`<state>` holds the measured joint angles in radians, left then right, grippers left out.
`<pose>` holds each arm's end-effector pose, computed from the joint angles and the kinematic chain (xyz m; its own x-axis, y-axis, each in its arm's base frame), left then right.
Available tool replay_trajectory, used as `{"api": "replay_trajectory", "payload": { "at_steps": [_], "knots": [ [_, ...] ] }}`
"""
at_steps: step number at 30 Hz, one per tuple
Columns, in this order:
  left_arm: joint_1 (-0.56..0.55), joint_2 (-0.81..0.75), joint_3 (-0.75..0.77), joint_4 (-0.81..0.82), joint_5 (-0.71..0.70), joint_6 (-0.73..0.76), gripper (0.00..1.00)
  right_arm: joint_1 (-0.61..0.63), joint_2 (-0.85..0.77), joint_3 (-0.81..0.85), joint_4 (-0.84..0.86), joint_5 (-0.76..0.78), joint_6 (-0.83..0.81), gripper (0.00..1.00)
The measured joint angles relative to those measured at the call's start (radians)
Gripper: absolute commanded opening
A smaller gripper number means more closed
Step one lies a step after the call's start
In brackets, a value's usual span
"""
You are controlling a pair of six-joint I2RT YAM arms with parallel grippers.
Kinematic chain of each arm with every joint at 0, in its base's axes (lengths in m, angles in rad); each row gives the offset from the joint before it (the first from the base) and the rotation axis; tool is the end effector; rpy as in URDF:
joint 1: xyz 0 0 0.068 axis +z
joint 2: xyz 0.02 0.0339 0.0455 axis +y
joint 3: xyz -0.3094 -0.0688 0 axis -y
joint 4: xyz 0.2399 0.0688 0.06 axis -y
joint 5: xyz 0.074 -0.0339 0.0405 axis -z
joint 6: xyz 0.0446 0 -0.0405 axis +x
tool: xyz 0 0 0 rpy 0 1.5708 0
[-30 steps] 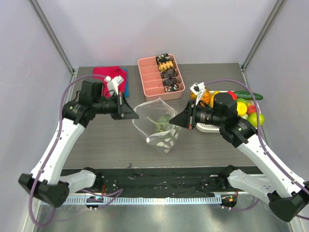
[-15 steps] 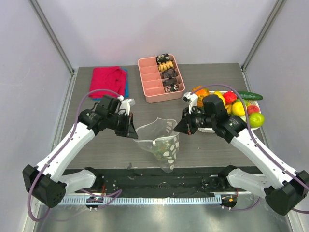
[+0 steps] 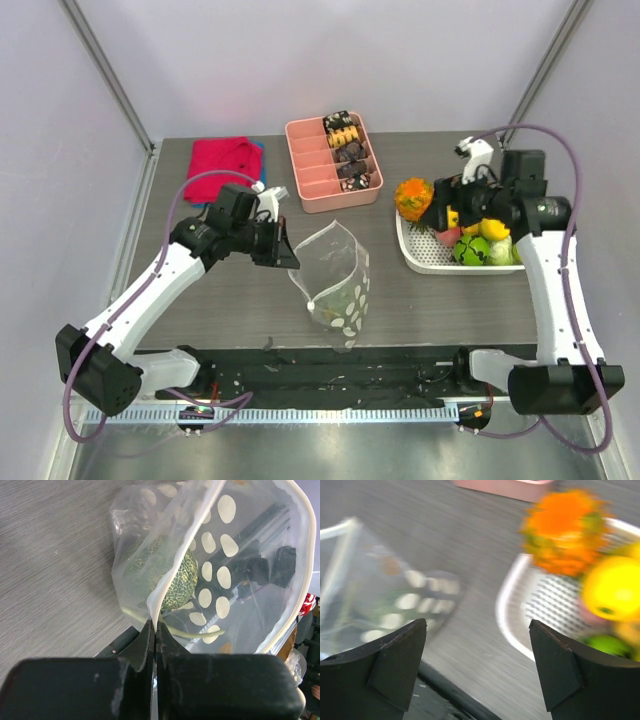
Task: Place the food in the zip-top bag and seal the zipper
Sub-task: Adjust the zipper food storage bag at the center of the board, then pick up the fake fruit from the bin.
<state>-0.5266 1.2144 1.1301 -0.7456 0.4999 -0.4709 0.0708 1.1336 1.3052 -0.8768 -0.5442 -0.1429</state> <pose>0.1903 -0.1353 0.3596 -0.8955 0.0600 -0.4410 0.3529 0.6995 -0.6214 0.1984 0.0372 0.4212 -0.5753 -0.1630 -0.8015 -0.5412 0.8106 0.2237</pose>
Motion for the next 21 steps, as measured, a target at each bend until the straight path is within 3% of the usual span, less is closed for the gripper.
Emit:
{"api": "replay_trajectory", "payload": {
  "at_steps": [3,10,21],
  "knots": [
    [-0.006,0.003,0.009,0.006,0.0,-0.002,0.0,-0.17,0.071,0.095,-0.111,0.026,-0.145,0.93],
    [-0.015,0.006,0.021,0.017,0.0,-0.004,0.0,-0.459,0.24,0.125,-0.265,0.131,-0.376,1.0],
    [-0.017,0.01,0.029,0.019,-0.002,-0.003,0.0,-0.505,0.408,0.149,-0.232,0.252,-0.387,1.0]
  ]
}}
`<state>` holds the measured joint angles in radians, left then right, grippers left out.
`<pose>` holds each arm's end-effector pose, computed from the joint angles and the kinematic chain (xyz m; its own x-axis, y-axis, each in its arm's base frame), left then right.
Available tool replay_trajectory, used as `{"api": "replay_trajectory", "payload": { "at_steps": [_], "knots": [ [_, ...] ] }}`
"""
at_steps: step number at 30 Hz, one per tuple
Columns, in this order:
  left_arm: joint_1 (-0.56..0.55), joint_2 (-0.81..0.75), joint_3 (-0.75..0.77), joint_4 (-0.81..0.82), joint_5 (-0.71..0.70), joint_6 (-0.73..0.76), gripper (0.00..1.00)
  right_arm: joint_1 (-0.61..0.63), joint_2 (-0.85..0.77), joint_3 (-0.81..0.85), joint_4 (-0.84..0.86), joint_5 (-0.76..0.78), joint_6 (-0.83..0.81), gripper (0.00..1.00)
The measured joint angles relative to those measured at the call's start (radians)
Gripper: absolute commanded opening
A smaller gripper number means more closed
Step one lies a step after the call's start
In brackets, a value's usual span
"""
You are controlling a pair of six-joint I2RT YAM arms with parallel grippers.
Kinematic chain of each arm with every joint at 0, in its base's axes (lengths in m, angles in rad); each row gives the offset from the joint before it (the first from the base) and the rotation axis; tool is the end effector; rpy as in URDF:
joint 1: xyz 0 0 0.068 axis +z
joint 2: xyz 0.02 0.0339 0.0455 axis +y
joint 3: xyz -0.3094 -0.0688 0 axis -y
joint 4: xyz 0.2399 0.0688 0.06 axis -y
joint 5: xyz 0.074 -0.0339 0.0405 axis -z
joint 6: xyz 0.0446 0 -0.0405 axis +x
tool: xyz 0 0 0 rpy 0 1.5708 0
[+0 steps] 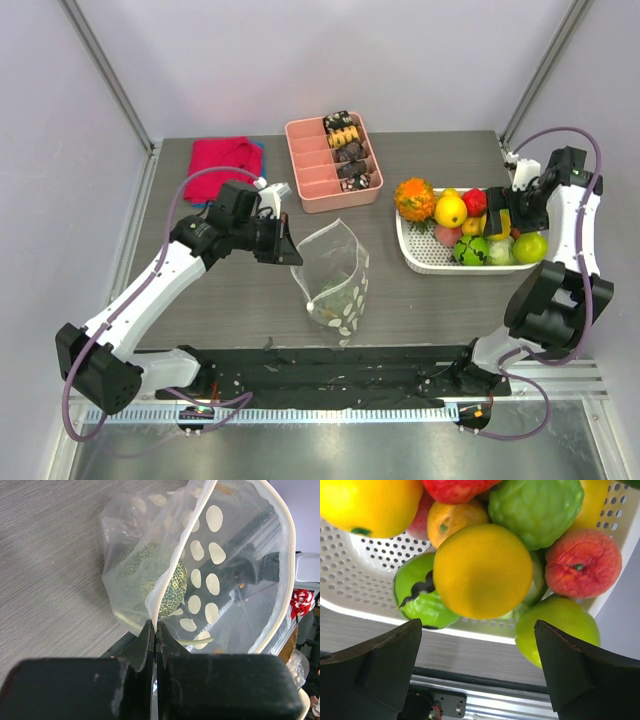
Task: Place the food in the zip-top bag and seal the zipper
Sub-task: Pick up the fake fruit from the bin.
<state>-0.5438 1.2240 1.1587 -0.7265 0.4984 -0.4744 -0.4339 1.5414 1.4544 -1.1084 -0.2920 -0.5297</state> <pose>0.1923 -0.1412 0.3682 -0.8806 0.0635 -0.4696 0.3817 0.6823 -0.6235 0.2757 -0.1136 0.3531 -0.8835 -0.1239 -0.4517 -0.1617 0.9858 0.0459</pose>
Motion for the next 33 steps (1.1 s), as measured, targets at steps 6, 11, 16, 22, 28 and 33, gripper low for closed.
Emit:
{"api": "replay_trajectory", "payload": {
  "at_steps": [6,11,16,22,28,33],
  "knots": [
    [0.0,0.0,0.0,0.005,-0.001,0.002,0.0,0.007,0.086,0.013,0.063,0.013,0.021,0.96],
    [0.0,0.0,0.0,0.005,-0.001,0.003,0.0,0.023,0.119,0.014,0.088,0.005,0.039,0.8],
    [0.0,0.0,0.0,0.005,-0.001,0.003,0.0,0.039,0.121,0.017,0.092,-0.005,0.049,0.49],
    [0.0,0.0,0.0,0.005,-0.001,0.006,0.0,0.04,0.112,0.018,0.075,-0.028,0.059,0.26],
    [0.0,0.0,0.0,0.004,-0.005,0.011,0.0,0.041,0.015,0.102,-0.013,-0.126,0.063,0.15],
    [0.0,0.0,0.0,0.003,-0.01,0.014,0.0,0.19,-0.063,0.243,-0.096,-0.296,0.092,0.14]
  ]
}}
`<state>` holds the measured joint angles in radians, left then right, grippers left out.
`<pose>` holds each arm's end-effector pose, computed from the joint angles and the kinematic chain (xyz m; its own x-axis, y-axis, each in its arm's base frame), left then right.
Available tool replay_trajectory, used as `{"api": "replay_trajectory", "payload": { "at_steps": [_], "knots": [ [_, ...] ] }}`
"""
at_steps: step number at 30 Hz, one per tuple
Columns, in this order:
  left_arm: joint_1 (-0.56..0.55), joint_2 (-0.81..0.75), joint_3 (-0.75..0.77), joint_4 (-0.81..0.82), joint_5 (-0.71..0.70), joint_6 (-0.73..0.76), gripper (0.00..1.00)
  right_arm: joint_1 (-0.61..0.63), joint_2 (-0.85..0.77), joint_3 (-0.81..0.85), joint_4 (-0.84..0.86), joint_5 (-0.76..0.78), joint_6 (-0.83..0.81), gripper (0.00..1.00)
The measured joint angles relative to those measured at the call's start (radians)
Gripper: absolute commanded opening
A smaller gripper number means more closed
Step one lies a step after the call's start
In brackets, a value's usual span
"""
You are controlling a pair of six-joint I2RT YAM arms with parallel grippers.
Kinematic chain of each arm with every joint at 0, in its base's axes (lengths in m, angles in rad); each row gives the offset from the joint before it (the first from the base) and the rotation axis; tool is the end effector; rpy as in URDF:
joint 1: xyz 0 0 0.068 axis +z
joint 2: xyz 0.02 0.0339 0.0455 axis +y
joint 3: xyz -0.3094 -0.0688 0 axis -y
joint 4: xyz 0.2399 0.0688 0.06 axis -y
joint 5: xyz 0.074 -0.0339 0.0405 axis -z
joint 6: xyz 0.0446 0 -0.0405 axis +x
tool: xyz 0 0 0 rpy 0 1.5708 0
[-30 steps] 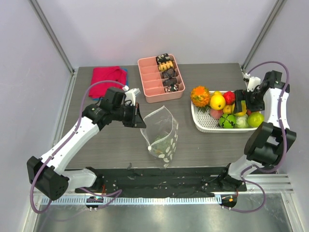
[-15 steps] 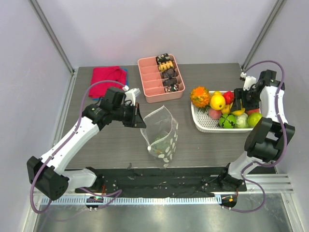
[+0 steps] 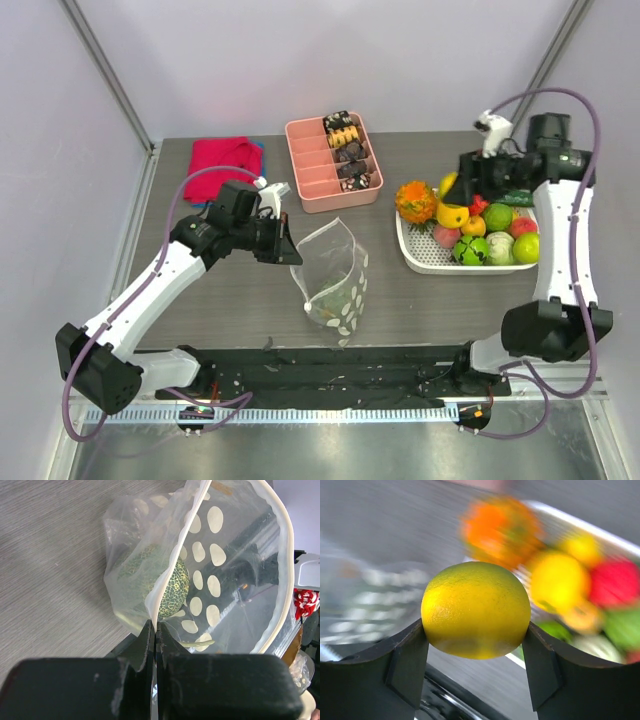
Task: Place the food in the zip-top bag and seal the zipper
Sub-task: Pick up the fake fruit from the bin, then place the fake fruit in the zipper food storage bag.
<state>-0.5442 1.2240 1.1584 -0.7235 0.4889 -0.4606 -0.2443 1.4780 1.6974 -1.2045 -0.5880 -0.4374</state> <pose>0.1928 -0.1412 0.3682 -0.8729 0.0696 -0.4829 0.3931 0.6865 -0.6117 0.2717 -0.0422 0.4398 -0.6917 -0.1908 -0.6965 -0.4297 0.8839 0.1846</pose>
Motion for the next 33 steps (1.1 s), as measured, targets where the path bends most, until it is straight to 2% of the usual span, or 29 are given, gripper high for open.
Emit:
{"api": "replay_trajectory", "payload": {
  "at_steps": [3,7,12,17,20,22,23,24,26,30,33],
  "knots": [
    [0.0,0.004,0.0,-0.002,0.0,0.001,0.0,0.177,-0.052,0.005,0.036,-0.135,0.087,0.15],
    [0.0,0.018,0.006,-0.007,0.0,0.002,0.0,0.399,-0.145,-0.083,0.232,-0.239,0.274,0.19],
    [0.0,0.024,0.03,-0.017,0.004,0.013,0.0,0.63,-0.198,-0.153,0.436,-0.26,0.422,0.21],
    [0.0,0.027,0.068,-0.032,0.011,0.023,0.0,0.742,-0.159,-0.155,0.47,-0.212,0.405,0.22],
    [0.0,0.033,0.092,-0.034,0.014,0.023,0.0,0.815,-0.143,-0.177,0.463,-0.163,0.358,0.33],
    [0.0,0.035,0.1,-0.035,0.02,0.023,0.0,0.848,-0.144,-0.214,0.449,-0.132,0.325,0.46],
    [0.0,0.036,0.1,-0.035,0.022,0.023,0.0,0.866,-0.145,-0.235,0.439,-0.115,0.305,0.58],
    [0.0,0.036,0.1,-0.036,0.026,0.023,0.0,0.88,-0.145,-0.256,0.432,-0.097,0.287,0.82],
    [0.0,0.04,0.1,-0.036,0.033,0.023,0.0,0.898,-0.145,-0.288,0.409,-0.055,0.265,0.99],
    [0.0,0.053,0.102,-0.036,0.044,0.023,0.0,0.882,-0.151,-0.288,0.397,0.031,0.259,1.0],
    [0.0,0.055,0.102,-0.036,0.046,0.023,0.0,0.724,-0.161,-0.276,0.401,-0.017,0.3,1.0]
  ]
}}
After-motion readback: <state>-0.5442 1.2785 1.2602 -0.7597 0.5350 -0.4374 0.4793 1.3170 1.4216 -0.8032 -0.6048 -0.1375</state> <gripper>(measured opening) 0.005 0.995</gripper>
